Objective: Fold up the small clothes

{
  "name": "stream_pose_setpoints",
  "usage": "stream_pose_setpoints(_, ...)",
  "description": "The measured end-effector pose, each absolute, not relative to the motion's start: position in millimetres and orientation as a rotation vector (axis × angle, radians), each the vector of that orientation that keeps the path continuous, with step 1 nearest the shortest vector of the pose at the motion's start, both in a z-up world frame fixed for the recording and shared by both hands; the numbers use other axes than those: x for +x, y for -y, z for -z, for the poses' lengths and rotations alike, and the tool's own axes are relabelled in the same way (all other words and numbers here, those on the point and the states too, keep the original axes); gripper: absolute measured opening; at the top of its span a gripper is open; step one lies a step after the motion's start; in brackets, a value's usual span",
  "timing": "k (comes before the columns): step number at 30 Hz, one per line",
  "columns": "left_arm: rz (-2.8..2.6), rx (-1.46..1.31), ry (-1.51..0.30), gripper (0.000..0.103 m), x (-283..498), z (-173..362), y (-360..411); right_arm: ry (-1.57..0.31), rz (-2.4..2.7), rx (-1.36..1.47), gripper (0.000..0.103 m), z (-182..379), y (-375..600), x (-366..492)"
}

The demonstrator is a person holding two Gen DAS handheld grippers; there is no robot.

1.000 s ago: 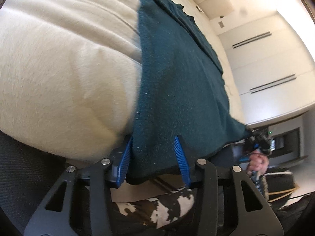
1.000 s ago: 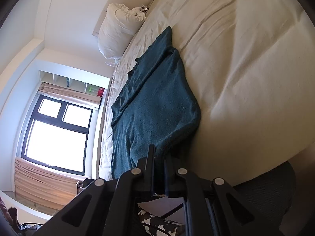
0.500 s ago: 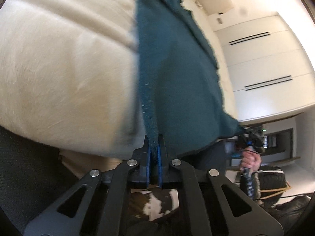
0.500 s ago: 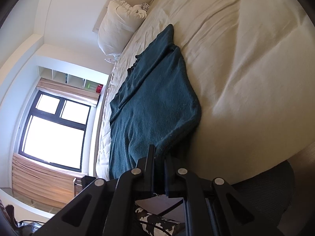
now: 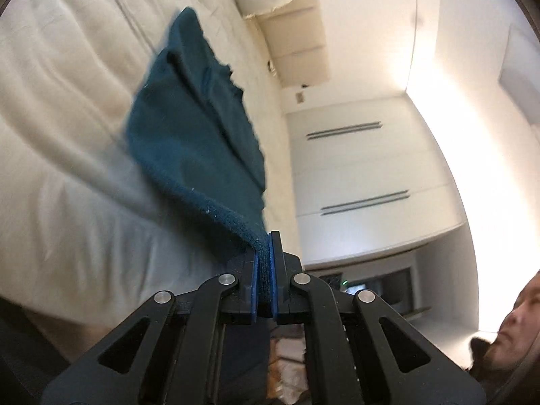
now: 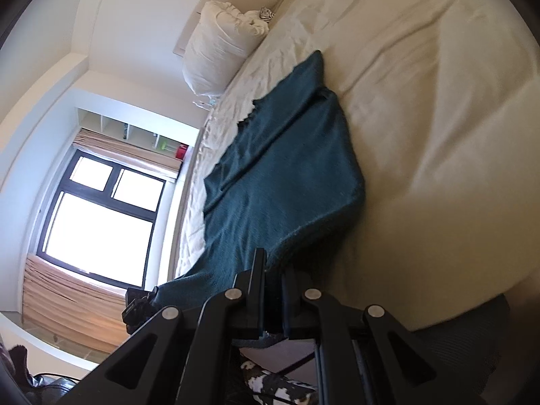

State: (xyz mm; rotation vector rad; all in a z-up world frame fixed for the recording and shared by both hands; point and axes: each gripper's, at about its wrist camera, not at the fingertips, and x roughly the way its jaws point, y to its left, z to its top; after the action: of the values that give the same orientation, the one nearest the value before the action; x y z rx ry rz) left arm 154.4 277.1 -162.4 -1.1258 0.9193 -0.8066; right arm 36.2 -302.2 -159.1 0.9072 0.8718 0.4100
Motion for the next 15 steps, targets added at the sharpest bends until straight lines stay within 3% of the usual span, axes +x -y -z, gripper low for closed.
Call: stream_pose_setpoints(15, 0.770, -1.177, -0.875, 0.004, 238.6, 146.1, -283.2, -0.850, -0.437, 0.920, 0.008, 135.7, 291.7, 134.0)
